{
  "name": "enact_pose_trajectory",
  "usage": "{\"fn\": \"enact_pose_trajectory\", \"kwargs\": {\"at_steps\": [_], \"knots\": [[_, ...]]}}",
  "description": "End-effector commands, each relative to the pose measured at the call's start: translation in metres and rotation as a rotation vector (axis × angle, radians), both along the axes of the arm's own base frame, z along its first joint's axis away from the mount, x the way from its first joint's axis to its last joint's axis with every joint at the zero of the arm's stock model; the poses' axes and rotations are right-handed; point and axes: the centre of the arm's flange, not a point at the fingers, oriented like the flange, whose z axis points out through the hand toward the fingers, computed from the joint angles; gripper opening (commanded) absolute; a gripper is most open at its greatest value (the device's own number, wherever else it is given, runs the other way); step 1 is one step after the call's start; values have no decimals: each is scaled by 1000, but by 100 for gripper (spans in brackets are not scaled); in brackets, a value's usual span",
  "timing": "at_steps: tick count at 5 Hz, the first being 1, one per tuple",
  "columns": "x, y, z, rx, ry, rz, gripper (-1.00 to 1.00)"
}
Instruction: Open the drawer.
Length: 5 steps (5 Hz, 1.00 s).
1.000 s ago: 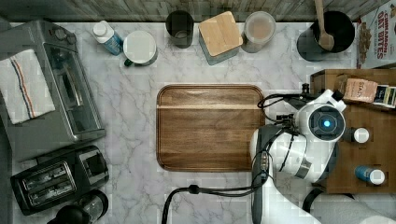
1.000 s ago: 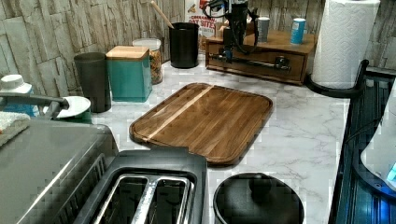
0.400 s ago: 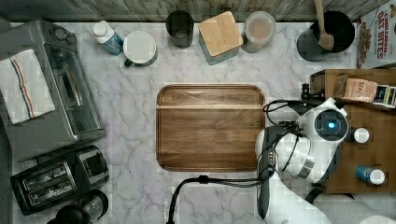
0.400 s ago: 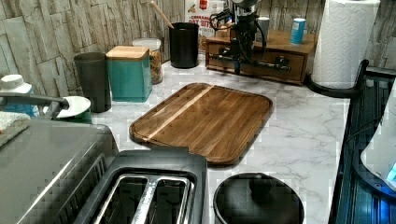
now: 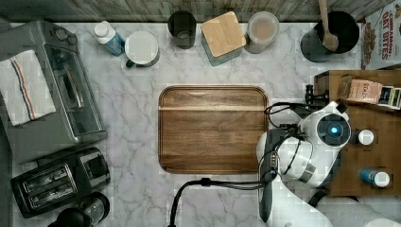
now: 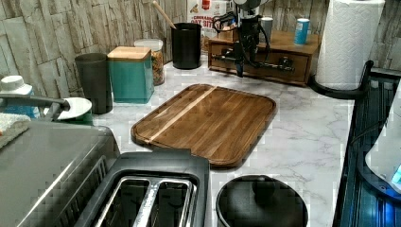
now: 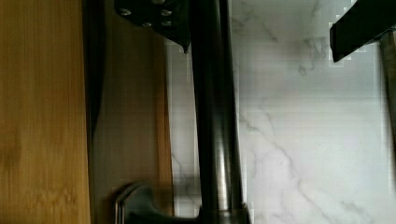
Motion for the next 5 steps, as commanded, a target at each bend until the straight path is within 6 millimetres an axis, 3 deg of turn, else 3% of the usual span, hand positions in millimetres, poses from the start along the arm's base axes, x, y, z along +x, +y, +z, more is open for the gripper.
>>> {"fn": "enact_pose_trajectory", "kwargs": {"at_steps": [1, 4, 5], "knots": [[-1, -13, -4, 23, -1, 76, 100], [-4, -11, -20, 42, -54, 109, 100], [0, 9, -13, 67, -35, 116, 100]]}}
